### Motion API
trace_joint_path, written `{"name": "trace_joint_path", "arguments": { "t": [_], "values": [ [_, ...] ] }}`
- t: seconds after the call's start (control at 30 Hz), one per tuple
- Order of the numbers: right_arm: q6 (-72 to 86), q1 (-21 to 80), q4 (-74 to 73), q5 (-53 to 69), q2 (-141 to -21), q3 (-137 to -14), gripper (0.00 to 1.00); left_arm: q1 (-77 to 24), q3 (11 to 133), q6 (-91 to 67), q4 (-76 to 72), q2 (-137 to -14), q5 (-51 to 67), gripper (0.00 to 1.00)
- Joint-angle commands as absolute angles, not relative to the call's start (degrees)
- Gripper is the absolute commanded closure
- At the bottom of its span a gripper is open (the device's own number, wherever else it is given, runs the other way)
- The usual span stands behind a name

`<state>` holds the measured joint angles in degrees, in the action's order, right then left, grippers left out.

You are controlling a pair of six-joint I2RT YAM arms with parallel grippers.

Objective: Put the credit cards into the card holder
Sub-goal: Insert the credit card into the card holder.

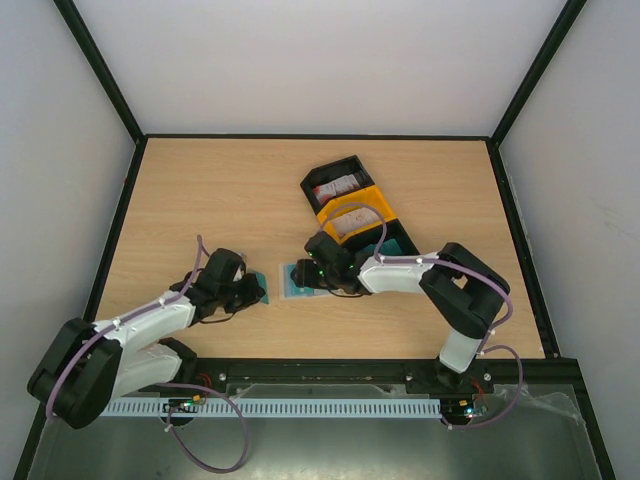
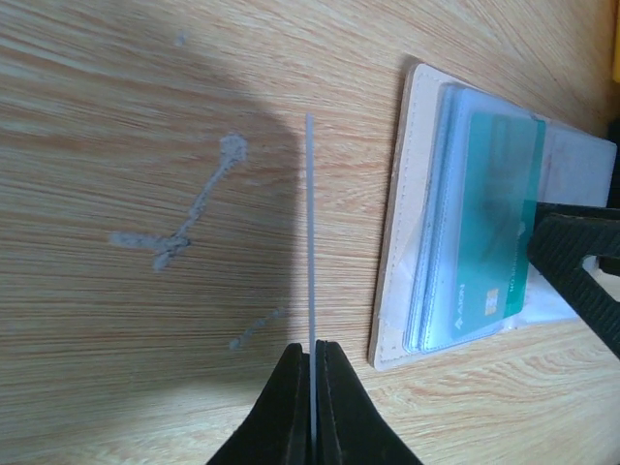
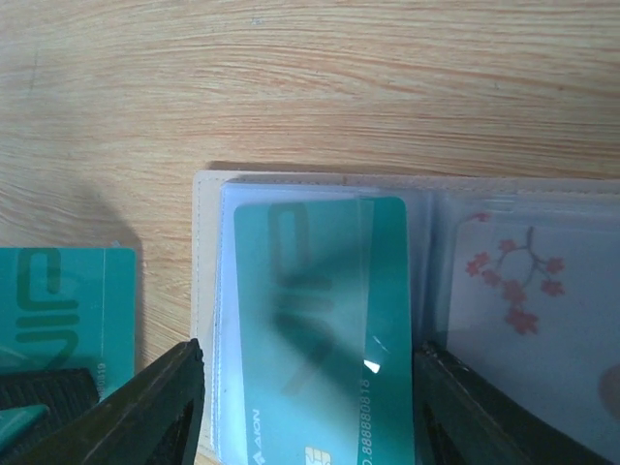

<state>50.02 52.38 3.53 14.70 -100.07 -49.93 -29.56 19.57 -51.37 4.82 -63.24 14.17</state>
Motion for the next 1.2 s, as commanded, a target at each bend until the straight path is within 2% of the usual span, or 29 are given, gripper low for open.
{"name": "trace_joint_path", "arguments": {
  "t": [0.0,0.27,0.63,1.17],
  "values": [
    [47.7,53.6,-2.7,9.0,-97.7,-51.2,0.41,-29.6,20.2,-50.6,2.6,-64.1,17.3,0.97],
    [44.1,55.6,-7.0,1.7,-96.5,-53.4,0.37,-29.6,20.3,-50.4,0.3,-66.0,19.7,0.97],
    [44.2,56.4,-9.1,2.4,-99.4,-54.0,0.39,-29.6,20.2,-50.4,-0.8,-67.9,20.9,0.97],
    [41.6,57.0,-4.6,14.4,-102.8,-56.6,0.44,-29.7,20.3,-50.4,-0.8,-68.6,20.3,0.97]
  ]
}}
